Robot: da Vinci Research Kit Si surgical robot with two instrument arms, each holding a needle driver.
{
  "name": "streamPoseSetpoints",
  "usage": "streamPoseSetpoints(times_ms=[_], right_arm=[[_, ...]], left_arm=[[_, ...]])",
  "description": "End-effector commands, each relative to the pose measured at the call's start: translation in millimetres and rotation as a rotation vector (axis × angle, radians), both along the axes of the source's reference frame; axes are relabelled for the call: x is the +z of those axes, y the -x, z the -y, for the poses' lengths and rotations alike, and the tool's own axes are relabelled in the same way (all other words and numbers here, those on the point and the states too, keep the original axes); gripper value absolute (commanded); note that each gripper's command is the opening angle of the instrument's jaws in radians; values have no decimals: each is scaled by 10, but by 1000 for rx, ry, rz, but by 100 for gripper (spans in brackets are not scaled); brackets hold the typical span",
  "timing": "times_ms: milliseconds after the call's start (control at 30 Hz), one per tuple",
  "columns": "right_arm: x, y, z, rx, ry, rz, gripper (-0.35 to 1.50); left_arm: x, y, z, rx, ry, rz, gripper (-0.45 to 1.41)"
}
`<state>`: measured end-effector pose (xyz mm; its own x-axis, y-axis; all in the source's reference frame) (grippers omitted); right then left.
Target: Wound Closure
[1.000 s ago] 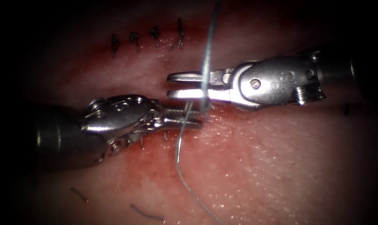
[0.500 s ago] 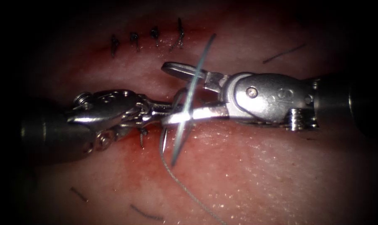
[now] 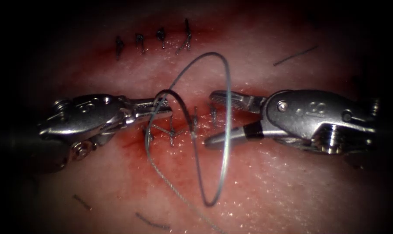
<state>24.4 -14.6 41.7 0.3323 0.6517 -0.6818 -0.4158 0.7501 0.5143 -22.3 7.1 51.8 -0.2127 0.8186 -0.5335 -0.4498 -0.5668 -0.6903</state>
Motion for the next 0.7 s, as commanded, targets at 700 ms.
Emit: streamPoseSetpoints(times_ms=[700], right_arm=[[-17,-33,-22,-126,546,-405,78]], left_arm=[[2,24,7,37,-264,422,-45]])
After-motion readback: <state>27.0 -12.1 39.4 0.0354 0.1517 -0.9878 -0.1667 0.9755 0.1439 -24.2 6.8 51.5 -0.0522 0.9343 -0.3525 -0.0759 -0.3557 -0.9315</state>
